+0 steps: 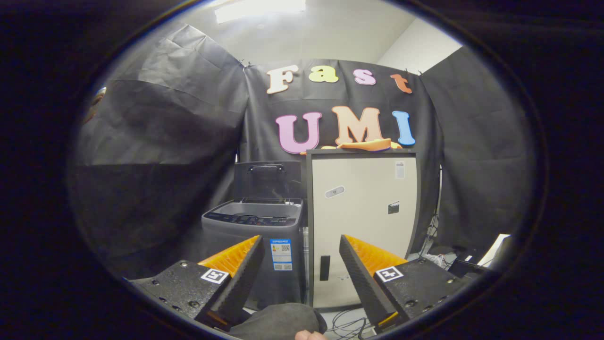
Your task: Put the clothes into the washing machine and then close the washing machine lid.
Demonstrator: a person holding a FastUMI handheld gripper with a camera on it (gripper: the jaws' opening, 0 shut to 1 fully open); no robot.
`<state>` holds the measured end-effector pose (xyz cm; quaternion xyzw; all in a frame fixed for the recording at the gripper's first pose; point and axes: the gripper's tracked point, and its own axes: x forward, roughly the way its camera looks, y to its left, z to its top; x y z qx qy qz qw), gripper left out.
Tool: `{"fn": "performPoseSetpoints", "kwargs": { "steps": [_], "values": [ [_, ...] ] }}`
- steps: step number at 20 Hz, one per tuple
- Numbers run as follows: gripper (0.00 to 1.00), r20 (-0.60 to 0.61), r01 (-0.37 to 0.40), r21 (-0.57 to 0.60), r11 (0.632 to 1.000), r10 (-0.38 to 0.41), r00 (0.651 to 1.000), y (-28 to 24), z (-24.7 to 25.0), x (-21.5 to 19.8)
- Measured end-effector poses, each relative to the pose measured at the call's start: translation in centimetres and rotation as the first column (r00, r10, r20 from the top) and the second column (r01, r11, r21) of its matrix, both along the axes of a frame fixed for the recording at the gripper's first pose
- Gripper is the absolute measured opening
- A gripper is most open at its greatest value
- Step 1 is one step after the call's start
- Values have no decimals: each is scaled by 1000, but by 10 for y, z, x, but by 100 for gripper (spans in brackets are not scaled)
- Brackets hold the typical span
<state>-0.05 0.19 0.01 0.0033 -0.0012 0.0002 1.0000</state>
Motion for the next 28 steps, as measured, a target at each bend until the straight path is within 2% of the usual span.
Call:
{"fn": "performPoseSetpoints", "kwargs": {
  "steps": [14, 17, 20, 28],
  "values": [
    [97, 2, -4, 7, 1000, 4, 1000, 1, 1, 1],
    [97, 6, -13, 42, 999, 13, 1000, 6, 4, 1],
    [97, 18, -21, 90, 996, 19, 1000, 10, 14, 8],
    [97, -1, -2, 106, 994, 2, 1000, 3, 20, 33]
  ]
}}
